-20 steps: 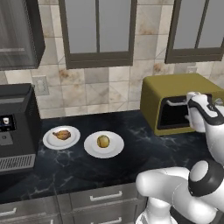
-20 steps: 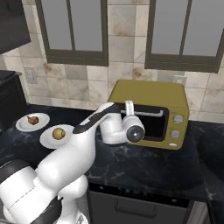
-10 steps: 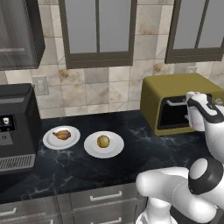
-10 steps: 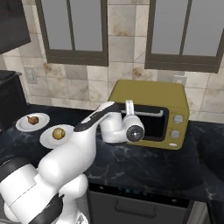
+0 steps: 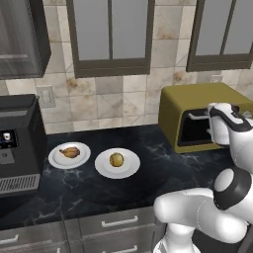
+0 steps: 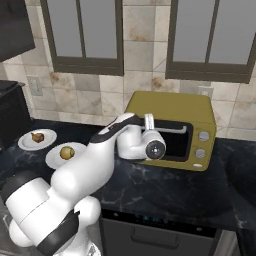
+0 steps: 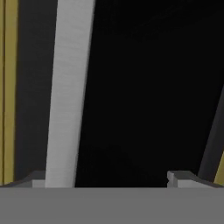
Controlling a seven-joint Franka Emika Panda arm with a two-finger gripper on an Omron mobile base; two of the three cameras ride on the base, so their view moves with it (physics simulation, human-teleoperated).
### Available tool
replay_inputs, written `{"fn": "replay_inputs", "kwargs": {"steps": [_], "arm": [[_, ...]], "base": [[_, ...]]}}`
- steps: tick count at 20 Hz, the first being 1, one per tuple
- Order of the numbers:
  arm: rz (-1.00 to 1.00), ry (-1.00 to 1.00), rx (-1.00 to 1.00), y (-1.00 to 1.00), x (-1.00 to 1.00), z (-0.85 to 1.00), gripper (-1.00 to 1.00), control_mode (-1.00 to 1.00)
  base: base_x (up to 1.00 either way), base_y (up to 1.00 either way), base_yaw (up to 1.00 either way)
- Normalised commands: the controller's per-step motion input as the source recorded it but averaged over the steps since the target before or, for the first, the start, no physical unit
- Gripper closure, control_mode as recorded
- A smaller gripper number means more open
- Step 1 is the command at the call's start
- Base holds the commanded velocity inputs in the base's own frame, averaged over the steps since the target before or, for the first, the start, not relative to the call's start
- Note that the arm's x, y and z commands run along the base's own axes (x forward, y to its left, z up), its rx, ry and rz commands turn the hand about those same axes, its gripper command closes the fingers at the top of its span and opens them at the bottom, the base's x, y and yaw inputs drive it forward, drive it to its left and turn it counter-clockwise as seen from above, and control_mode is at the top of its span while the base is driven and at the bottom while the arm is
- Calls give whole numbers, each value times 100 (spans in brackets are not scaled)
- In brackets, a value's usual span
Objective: Open the toaster oven door. Place the bread on the top rack in the toaster oven and place the chicken drumstick on the bottom rack.
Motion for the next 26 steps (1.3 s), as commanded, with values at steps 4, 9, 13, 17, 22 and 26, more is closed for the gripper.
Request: {"fn": "replay_inputs", "kwargs": {"steps": [4,9,13,17,22,26], "arm": [[0,0,0,0,19,-26,-100,-100],[0,0,0,0,15,-23,-100,-100],[0,8,2,0,8,-19,100,-100],[0,17,0,0,-4,-20,100,-100],[2,28,-1,-15,-52,-50,100,-100],[14,40,-2,-20,-93,-71,100,-100]], "base": [[0,0,0],[0,0,0],[0,0,0],[0,0,0],[0,0,0],[0,0,0]]}}
